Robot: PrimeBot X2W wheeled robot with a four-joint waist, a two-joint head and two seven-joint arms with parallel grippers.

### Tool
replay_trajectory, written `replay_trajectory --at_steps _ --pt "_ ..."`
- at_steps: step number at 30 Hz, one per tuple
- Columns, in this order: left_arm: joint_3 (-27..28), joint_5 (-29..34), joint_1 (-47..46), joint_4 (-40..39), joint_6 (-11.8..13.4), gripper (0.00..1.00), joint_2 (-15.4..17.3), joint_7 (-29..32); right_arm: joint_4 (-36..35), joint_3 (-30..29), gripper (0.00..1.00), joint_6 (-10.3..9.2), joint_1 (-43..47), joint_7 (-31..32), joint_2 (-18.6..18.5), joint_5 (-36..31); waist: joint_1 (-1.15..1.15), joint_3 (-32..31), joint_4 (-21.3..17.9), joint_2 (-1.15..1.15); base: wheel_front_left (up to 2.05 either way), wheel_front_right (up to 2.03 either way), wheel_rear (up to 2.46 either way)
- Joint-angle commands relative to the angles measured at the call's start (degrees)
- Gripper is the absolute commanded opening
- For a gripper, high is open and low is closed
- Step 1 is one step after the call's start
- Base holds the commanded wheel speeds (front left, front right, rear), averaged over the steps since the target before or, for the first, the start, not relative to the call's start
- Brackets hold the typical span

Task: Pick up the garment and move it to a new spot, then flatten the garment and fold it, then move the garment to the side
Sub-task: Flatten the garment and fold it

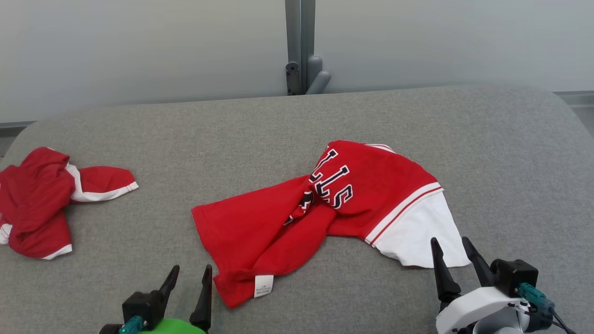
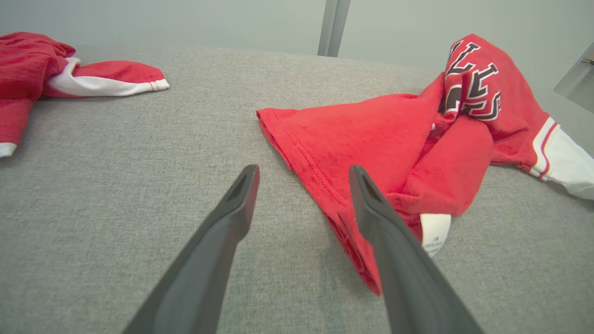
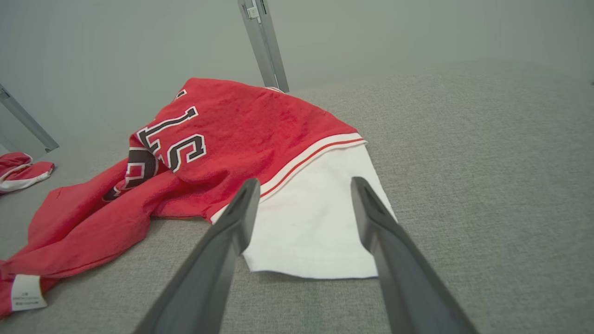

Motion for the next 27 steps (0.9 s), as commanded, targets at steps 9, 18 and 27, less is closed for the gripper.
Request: replay_trajectory --at_steps 9,18,27 --pt "1.35 -1.96 -10.83 8.91 -0.27 1.0 -0.8 0.0 -0.3 1.47 1.0 -0.02 -1.06 -0.16 -0.2 -1.19 0.0 2.61 -2.61 0.48 0.0 0.0 0.0" --pt "-0.59 -7.47 -19.52 23.13 -0.28 1.0 -0.87 0.06 -0.52 1.52 1.0 -0.02 -2.51 -0.16 -0.19 -1.59 0.0 6.27 -4.42 0.48 0.0 0.0 0.0" --pt "-6.4 -12.26 -22.85 27.18 -0.28 0.0 0.02 0.08 -0.79 1.47 1.0 -0.02 -3.79 -0.16 -0.19 -1.53 0.0 8.23 -3.66 0.48 0.0 0.0 0.0"
